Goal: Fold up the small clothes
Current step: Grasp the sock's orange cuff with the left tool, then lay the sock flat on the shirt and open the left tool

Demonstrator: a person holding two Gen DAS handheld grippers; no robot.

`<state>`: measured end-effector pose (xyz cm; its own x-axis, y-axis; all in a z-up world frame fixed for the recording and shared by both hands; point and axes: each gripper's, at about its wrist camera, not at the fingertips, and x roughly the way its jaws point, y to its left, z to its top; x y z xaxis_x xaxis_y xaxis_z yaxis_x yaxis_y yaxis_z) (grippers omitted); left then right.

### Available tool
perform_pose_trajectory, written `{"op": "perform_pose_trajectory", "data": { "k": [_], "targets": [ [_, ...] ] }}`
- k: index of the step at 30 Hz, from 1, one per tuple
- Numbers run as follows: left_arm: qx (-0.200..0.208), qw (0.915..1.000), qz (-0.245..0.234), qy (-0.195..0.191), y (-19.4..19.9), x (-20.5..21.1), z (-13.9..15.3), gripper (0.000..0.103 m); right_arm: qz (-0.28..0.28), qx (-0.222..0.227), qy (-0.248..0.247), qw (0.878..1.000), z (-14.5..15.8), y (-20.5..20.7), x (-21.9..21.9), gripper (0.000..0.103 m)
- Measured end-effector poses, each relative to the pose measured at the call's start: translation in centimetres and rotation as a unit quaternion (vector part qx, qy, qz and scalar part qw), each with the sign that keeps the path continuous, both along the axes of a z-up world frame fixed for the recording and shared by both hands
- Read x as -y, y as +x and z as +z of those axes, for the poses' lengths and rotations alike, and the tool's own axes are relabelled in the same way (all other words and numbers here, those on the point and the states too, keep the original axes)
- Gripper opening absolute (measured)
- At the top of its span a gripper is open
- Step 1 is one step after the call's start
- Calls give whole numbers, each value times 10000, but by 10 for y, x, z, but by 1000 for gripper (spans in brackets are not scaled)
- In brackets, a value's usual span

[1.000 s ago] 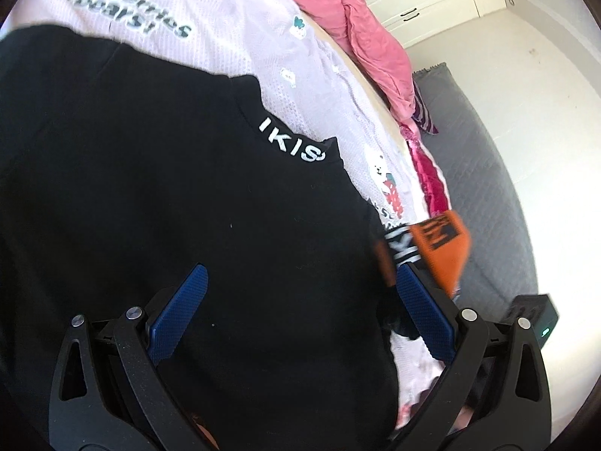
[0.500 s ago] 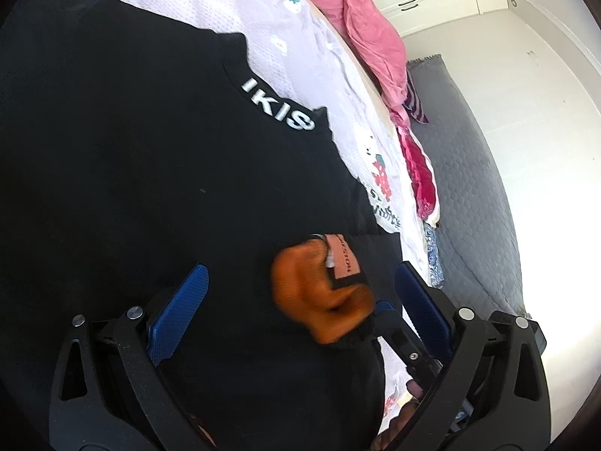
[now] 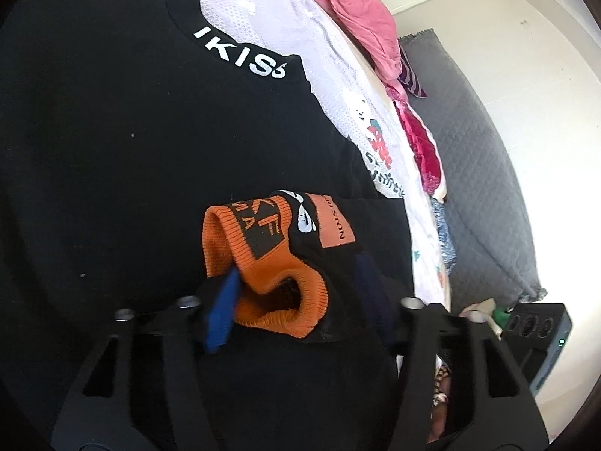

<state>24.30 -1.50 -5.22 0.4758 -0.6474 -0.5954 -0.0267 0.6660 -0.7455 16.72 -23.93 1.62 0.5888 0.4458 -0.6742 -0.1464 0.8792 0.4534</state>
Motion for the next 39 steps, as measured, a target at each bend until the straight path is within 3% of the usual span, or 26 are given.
{"op": "perform_pose_trajectory", "data": {
  "k": [1,4,7,11,16,20,30,39],
  "targets": [
    [-3,10000,4,55,0,2,-1,24,-26,-9,6,10000,0,-1,3,53],
    [-12,9999,87,119,0,-2,-6,11,-68,-54,45,10000,-2,-4,7,53],
    [63,9998,154,-53,0,-8,-4,9,-104,-63,33,9999,-2,-7,10,53],
    [515,9982,289,88,-7,-19,20,8,-140,-97,79,9998,-2,-10,14,53],
    [1360,9871,586,601,-25,-38,66,8,-80,-63,159,9998,4,-13,14,53],
    [1654,9772,911,975,-38,-61,86,8,-14,-112,218,9997,4,-11,11,53],
    [1396,9769,1230,1054,-42,-100,83,8,70,-167,181,9997,2,-9,-3,53],
    [1219,9756,1375,1201,-40,-109,78,9,158,-145,45,9998,2,-7,-15,58]
  ]
}}
